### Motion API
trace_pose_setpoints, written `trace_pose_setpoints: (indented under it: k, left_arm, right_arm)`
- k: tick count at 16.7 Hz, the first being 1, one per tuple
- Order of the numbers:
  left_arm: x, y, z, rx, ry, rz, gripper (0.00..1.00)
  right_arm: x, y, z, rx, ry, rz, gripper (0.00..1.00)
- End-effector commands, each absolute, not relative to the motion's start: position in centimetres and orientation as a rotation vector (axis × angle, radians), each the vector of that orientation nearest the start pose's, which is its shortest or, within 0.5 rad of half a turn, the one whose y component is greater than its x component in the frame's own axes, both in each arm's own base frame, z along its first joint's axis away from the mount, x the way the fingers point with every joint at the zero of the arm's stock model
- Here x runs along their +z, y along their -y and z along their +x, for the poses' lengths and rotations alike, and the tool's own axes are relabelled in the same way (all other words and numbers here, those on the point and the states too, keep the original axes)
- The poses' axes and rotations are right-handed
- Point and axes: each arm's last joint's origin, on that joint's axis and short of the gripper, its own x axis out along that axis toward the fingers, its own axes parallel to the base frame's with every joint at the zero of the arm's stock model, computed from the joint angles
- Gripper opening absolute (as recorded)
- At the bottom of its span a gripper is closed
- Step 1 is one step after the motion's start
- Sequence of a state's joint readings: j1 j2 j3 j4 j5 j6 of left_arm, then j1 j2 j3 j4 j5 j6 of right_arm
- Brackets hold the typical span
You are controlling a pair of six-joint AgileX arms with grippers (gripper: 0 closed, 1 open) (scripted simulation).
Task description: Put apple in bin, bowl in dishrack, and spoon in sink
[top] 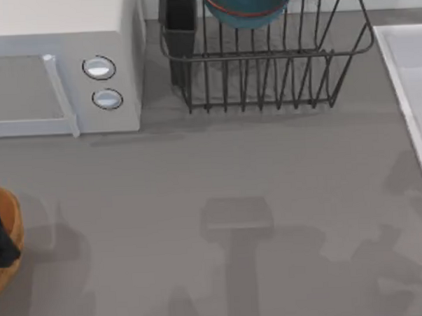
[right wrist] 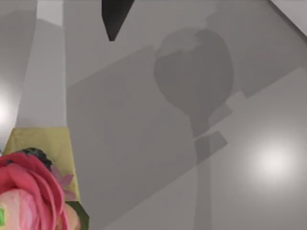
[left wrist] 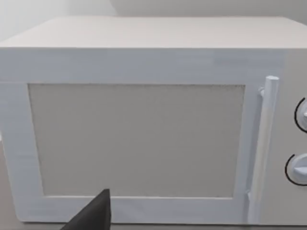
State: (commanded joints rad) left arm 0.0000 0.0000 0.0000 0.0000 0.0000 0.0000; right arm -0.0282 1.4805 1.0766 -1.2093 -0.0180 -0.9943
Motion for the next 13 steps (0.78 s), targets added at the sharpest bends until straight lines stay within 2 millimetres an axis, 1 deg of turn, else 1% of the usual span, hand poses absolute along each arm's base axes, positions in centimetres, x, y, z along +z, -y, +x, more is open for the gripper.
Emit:
trace_pose_setpoints:
  k: [3,7,10,13]
  left_arm:
    - [16.0,0.1,10.6,0.0,0.0,0.0,1.0]
    - [16.0,0.1,10.6,0.0,0.0,0.0,1.0]
    - [16.0,0.1,10.6,0.0,0.0,0.0,1.0]
    - [16.0,0.1,10.6,0.0,0.0,0.0,1.0]
  right_arm:
    - [23.3,0.9,29.2,0.813,-1.493,-0.724,0.0]
    - [24.6,2.0,36.9,0.824,-1.493,-0.73,0.0]
    - [24.4,3.1,42.2,0.82,-1.485,-0.734,0.0]
    - [23.3,4.2,46.0,0.806,-1.47,-0.736,0.0]
